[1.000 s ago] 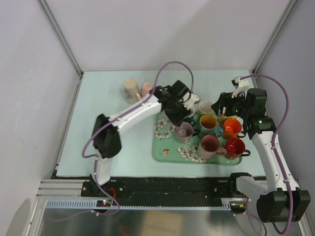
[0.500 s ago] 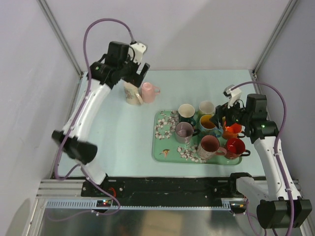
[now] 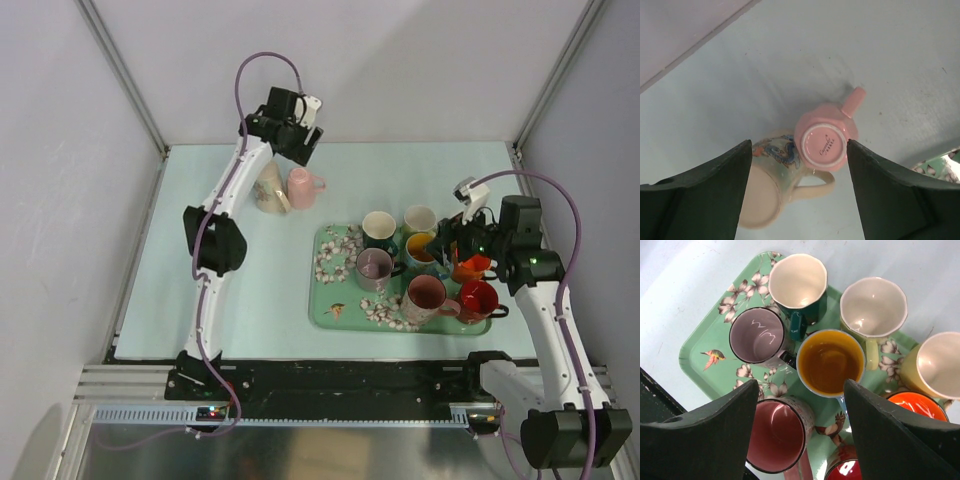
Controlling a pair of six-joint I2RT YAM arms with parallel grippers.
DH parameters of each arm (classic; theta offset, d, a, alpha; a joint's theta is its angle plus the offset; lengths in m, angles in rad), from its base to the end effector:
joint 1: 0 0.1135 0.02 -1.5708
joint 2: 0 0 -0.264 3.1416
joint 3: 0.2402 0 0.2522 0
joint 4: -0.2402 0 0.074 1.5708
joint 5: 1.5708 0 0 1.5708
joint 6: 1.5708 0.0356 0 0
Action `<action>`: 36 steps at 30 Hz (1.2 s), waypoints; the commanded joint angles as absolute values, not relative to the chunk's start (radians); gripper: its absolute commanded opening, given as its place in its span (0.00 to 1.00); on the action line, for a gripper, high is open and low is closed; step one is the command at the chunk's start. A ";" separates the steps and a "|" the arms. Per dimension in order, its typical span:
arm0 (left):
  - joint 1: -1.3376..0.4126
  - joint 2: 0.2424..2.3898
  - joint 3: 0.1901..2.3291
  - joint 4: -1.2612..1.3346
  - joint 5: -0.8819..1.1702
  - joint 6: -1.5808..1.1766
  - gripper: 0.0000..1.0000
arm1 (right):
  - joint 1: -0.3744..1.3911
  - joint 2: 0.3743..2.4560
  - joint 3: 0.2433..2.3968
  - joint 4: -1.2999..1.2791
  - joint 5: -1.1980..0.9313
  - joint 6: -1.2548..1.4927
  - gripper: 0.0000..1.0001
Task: Turn the mug right side up
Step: Move the cup to the center of the board.
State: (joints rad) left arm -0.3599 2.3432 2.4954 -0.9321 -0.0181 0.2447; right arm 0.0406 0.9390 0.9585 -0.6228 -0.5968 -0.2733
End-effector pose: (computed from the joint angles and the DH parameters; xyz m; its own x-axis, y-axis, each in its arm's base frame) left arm 0.4824 -0.1808 0.3220 -0.5562 0.4681 -0.6867 0.4894 0.8523 0.1846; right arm 0.1920 0.0278 0.3326 -0.4120 -0.2402 -0.8790 -0.6306 0.7715 0.0848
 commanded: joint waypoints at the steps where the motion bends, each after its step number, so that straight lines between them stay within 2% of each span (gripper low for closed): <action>1: -0.317 2.365 2.552 -0.853 0.101 0.225 0.80 | 0.012 0.897 0.936 -0.596 -0.622 -0.234 0.75; 4: -0.313 2.375 2.523 -0.860 0.219 0.207 0.81 | -0.021 0.890 0.919 -0.593 -0.630 -0.217 0.75; 9: -0.316 2.396 2.496 -0.881 0.304 0.170 0.79 | -0.038 0.899 0.911 -0.569 -0.638 -0.194 0.75; 17: -0.316 2.441 2.490 -0.891 0.221 0.172 0.90 | -0.040 0.921 0.910 -0.552 -0.653 -0.176 0.75; 21: -0.321 2.453 2.482 -0.892 0.202 0.178 0.92 | -0.040 0.925 0.910 -0.557 -0.656 -0.171 0.74; 36: -0.359 2.440 2.394 -0.918 0.136 0.264 0.81 | -0.039 0.946 0.910 -0.529 -0.663 -0.164 0.75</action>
State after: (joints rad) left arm -0.3454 2.4603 2.4245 -0.8810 0.1543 0.2340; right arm -0.0368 0.9447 0.9123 -0.5755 -0.6441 -0.1837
